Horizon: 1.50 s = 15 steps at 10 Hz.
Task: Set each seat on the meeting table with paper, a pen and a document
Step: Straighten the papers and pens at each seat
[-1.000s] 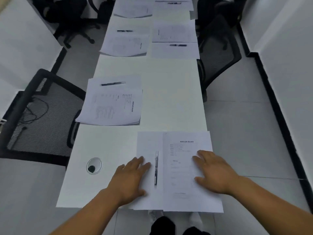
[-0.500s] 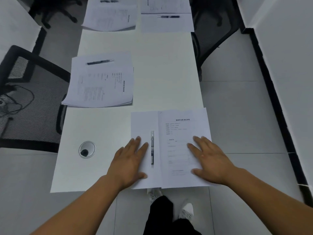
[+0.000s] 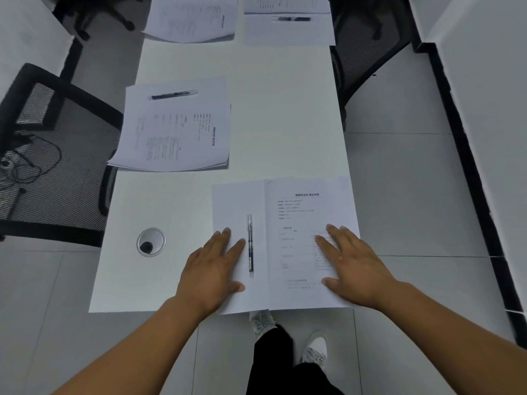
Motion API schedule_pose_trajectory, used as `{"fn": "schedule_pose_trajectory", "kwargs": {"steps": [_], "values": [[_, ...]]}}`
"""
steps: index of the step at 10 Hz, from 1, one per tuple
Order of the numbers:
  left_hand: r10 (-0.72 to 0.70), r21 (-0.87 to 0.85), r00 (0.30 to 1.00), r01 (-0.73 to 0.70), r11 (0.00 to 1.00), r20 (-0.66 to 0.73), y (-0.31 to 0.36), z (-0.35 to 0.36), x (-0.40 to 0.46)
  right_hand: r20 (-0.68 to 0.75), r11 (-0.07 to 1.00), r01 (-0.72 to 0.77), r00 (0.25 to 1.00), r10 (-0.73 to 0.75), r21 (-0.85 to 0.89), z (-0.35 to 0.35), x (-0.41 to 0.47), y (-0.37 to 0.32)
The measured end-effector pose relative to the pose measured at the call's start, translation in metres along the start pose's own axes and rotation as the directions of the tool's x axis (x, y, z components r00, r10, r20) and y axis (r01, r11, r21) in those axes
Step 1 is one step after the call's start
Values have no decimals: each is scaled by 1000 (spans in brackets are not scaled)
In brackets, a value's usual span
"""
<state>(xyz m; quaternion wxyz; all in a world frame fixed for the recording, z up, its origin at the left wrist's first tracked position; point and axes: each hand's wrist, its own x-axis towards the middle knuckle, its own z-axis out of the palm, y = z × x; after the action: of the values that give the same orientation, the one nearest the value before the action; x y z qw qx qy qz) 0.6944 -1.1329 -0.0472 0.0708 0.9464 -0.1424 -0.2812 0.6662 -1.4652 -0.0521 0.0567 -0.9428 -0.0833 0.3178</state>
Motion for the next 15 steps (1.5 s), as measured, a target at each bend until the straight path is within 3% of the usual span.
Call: {"fn": "schedule_pose_trajectory", "kwargs": {"steps": [15], "values": [[3, -25, 1000, -3, 1000, -9, -16, 0, 1, -13, 1000, -18, 1000, 19, 23, 9, 3, -7]]}}
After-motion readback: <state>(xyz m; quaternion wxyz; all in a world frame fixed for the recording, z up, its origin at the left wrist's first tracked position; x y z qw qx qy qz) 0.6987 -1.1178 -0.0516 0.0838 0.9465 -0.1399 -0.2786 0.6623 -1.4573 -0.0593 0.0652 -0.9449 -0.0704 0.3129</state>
